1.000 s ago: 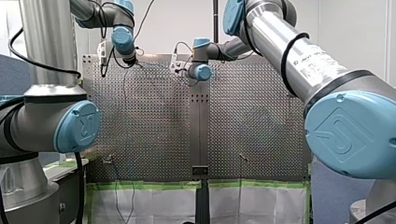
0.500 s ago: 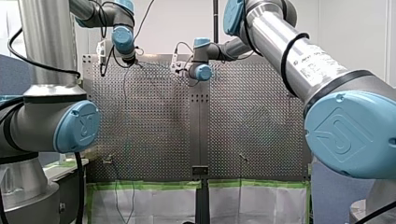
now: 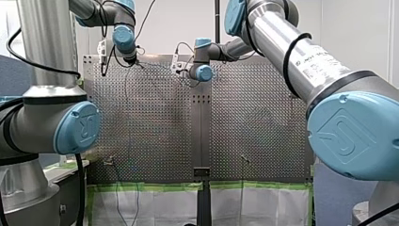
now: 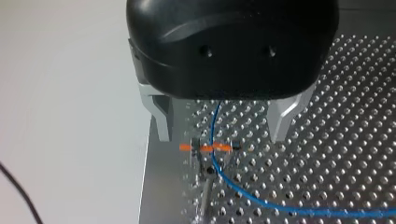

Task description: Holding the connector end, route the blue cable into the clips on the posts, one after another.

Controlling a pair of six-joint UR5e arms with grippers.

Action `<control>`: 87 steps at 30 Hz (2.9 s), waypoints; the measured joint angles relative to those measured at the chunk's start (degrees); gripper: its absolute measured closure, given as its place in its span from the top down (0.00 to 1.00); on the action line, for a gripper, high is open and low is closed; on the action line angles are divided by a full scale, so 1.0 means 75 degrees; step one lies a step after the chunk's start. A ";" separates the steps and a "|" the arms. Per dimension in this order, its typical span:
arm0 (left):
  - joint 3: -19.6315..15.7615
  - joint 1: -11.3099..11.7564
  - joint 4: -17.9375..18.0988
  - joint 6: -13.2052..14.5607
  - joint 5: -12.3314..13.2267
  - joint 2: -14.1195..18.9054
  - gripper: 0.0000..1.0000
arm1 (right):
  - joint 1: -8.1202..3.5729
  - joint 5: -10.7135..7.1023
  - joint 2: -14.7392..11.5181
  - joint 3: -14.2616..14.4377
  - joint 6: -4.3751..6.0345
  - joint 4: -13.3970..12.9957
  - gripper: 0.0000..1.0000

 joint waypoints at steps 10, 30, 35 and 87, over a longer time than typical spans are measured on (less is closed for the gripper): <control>0.0015 -0.0184 0.0147 0.0360 0.0763 -0.0134 1.00 | -0.0002 0.0001 -0.0001 -0.0001 0.0000 0.0007 0.00; 0.1027 -0.0554 0.0168 0.0602 0.0793 -0.1090 1.00 | -0.0025 -0.0016 -0.0001 -0.0033 -0.0006 0.0004 0.00; 0.1153 -0.0512 0.0276 0.0562 0.0765 -0.1455 1.00 | -0.0022 -0.0018 -0.0001 -0.0042 -0.0014 0.0005 0.00; 0.1775 -0.0238 0.0703 0.0010 0.0620 -0.2133 0.69 | -0.0010 -0.0021 0.0000 -0.0049 -0.0026 0.0065 0.00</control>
